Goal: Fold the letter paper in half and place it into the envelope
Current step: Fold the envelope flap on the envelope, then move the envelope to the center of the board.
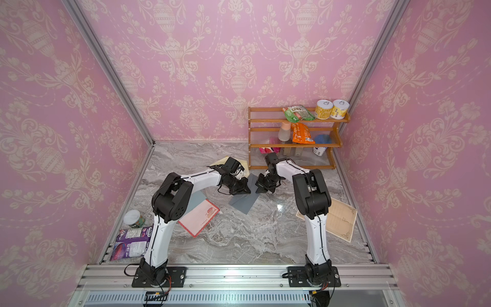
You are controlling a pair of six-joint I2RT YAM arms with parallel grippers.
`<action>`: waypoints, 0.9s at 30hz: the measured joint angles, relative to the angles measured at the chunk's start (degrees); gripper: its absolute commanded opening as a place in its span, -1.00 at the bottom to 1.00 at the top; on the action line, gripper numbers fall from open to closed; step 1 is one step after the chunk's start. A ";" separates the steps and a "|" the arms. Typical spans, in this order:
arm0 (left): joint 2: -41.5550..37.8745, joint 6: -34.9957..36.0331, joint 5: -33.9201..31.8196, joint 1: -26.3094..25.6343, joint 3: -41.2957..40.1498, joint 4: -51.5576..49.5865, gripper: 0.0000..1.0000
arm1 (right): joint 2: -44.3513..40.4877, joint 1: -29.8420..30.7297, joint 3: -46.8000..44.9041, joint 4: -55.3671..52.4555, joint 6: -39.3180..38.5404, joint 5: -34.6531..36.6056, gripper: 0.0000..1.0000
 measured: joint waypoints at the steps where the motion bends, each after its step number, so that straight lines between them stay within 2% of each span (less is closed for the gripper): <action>1: -0.26 0.61 -0.04 0.11 -0.24 -0.46 -1.00 | 0.00 0.00 0.00 0.00 0.00 0.00 -1.00; 9: -1.51 2.49 -2.86 -0.48 -0.98 -2.25 -1.00 | -0.22 0.07 0.02 -0.24 -0.20 0.39 -1.00; 12: -1.29 2.67 -4.44 -1.20 0.37 -4.09 -0.92 | -1.11 0.33 -0.35 -1.01 -0.20 2.19 -1.00; 20: 1.99 3.54 -7.82 -3.08 8.09 -11.52 -0.88 | -10.34 -1.27 -4.46 -6.78 -0.20 7.93 -1.00; 21: 2.64 3.54 -7.89 -3.32 9.22 -12.13 -0.89 | -11.65 -1.81 -4.96 -7.02 -0.20 8.20 -0.90; 26: 6.93 3.58 -7.93 -4.52 16.92 -15.98 -0.90 | -16.59 -5.27 -7.58 -7.93 -0.31 8.92 0.05; 27: 7.87 3.61 -7.91 -4.79 18.53 -16.61 -0.90 | -17.25 -5.79 -8.02 -8.17 -0.31 9.18 0.15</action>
